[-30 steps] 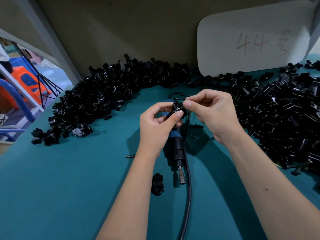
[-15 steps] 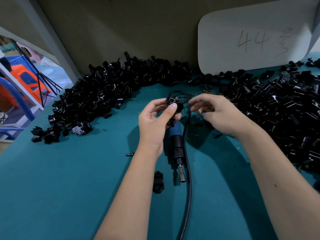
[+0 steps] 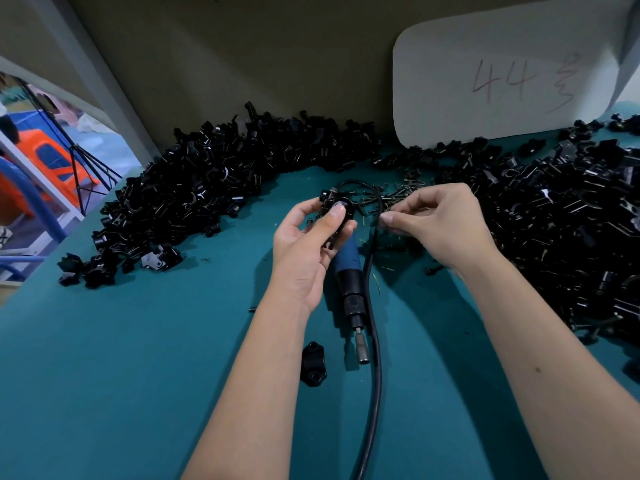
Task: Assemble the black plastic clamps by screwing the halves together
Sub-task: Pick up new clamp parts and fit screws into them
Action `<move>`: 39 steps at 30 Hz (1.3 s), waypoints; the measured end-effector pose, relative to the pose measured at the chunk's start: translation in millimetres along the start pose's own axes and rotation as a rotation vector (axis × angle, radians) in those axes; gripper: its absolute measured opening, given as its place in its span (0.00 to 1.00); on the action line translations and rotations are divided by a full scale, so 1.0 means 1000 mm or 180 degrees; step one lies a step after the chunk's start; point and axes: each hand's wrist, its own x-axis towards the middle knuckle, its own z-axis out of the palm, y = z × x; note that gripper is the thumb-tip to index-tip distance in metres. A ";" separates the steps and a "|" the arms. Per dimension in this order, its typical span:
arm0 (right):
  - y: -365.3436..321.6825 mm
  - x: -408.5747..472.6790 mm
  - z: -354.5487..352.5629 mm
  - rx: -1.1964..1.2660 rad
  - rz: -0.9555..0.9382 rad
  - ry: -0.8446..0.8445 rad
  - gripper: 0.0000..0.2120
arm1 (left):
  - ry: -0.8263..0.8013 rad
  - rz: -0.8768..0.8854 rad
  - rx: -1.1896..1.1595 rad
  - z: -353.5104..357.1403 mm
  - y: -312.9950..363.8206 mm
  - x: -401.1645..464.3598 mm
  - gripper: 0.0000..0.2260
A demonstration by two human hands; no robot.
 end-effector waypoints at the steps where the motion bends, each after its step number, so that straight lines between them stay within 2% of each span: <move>1: 0.000 -0.001 0.000 -0.0053 -0.0065 0.0021 0.09 | -0.0012 0.0005 -0.0002 0.000 0.000 -0.001 0.10; 5: -0.004 -0.002 0.001 -0.0233 -0.0495 0.0303 0.06 | -0.0067 0.0067 0.0026 0.003 0.001 -0.002 0.17; 7: -0.009 -0.002 0.001 0.0256 -0.0472 0.0323 0.03 | -0.0065 0.0074 0.0092 0.003 0.001 -0.002 0.16; 10: -0.018 -0.004 0.003 0.0971 -0.0483 0.0099 0.05 | -0.0084 0.0060 0.0180 0.003 0.001 -0.002 0.15; 14: -0.025 -0.006 0.011 0.1206 -0.0574 -0.0022 0.04 | -0.0167 0.0054 0.0226 0.004 0.000 -0.003 0.18; 19: -0.026 -0.009 0.019 0.1086 -0.0680 -0.0145 0.05 | -0.0223 0.0052 0.0316 0.004 -0.001 -0.003 0.15; 24: -0.024 -0.007 0.018 0.1110 -0.0716 0.0035 0.05 | -0.0271 0.0038 0.0382 0.002 0.000 -0.003 0.12; 31: -0.025 -0.010 0.019 0.0853 -0.0675 -0.0259 0.06 | -0.0373 0.0003 0.0488 0.000 -0.001 -0.003 0.14; 34: -0.025 -0.010 0.017 0.0869 -0.0474 -0.0319 0.15 | -0.0304 -0.0024 0.0434 0.001 0.001 -0.003 0.13; 36: -0.021 -0.007 0.014 0.0453 -0.0330 -0.0040 0.21 | -0.0295 -0.0051 0.0413 0.001 0.001 -0.004 0.12; 37: -0.019 -0.006 0.013 0.0146 -0.0335 0.0110 0.20 | -0.0295 -0.0060 0.0409 0.002 0.002 -0.004 0.11; 38: -0.016 -0.006 0.012 -0.0081 -0.0389 0.0196 0.15 | -0.0292 -0.0068 0.0402 0.002 0.002 -0.004 0.11; 39: -0.017 -0.008 0.011 -0.0180 -0.0426 0.0092 0.05 | -0.0282 -0.0073 0.0393 0.002 0.002 -0.003 0.11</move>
